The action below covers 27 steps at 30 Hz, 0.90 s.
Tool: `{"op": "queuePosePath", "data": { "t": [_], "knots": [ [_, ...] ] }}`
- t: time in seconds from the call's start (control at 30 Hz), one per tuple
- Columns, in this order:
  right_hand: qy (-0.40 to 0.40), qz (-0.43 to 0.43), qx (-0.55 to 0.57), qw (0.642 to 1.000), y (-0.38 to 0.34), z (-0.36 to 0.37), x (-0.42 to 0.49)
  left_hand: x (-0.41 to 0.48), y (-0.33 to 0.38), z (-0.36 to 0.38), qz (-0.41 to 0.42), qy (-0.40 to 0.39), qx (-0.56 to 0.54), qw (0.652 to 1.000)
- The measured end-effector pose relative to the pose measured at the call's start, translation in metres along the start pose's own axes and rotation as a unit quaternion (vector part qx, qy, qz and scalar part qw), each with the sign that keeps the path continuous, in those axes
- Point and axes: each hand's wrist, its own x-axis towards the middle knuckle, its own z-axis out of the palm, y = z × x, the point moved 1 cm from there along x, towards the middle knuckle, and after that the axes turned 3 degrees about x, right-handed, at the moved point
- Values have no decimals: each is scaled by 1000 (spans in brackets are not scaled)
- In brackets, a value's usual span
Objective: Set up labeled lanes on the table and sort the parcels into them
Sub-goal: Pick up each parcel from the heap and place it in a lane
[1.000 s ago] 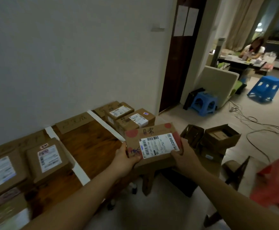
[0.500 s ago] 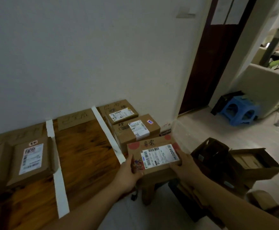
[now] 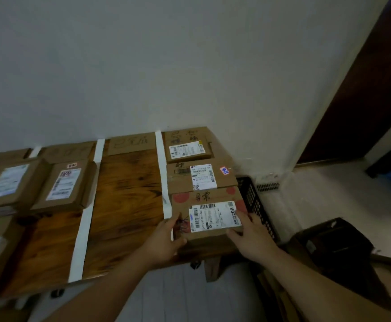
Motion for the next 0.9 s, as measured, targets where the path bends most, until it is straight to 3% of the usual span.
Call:
{"op": "queuePosePath", "data": {
  "t": [0.13,0.33,0.5,0.9],
  "knots": [
    [-5,-63,-94,994,-20,-22,10,-8,7,-23,-61,13,42,997],
    [-45,-197,-102,974,-118,-15,17,-71,-22,-101,-106,114,73,985],
    [-137,-281,-132,941,-225,44,-2,-160,-85,-168,-215,169,95,957],
    [-155,-424,-153,879,-507,214,-116,-397,-269,-323,-279,305,-12,911]
  ]
}}
